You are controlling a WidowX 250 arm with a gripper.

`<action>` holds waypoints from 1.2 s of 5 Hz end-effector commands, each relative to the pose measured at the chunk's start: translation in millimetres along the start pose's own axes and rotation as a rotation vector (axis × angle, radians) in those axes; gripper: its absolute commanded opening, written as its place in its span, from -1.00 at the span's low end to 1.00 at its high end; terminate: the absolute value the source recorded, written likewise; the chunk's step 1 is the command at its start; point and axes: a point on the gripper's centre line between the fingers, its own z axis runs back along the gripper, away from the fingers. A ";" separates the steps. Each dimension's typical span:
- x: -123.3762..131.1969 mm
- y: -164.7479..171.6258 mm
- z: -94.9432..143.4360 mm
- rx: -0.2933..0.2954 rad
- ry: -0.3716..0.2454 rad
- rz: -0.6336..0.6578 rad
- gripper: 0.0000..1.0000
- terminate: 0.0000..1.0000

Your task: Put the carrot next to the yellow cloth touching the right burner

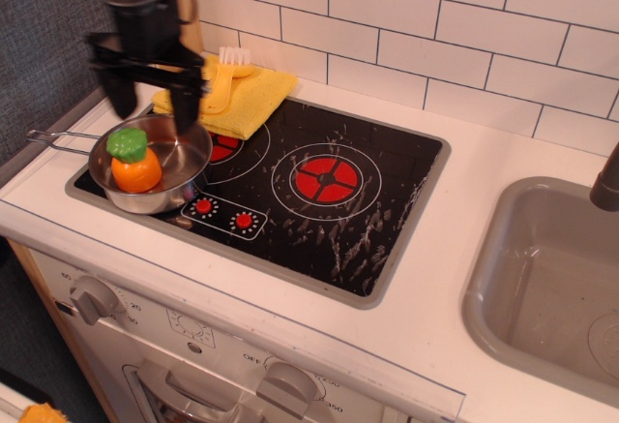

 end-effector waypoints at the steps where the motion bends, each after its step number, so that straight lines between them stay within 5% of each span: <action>1: -17.0 12.6 9.2 0.032 -0.035 -0.023 1.00 -1.00; 3: -26.6 10.8 -23.2 0.041 0.057 -0.063 1.00 -1.00; 4: -26.6 12.0 -19.7 0.032 0.043 -0.071 -1.00 -1.00; 6: -20.8 4.2 16.9 -0.019 -0.056 -0.088 -1.00 -1.00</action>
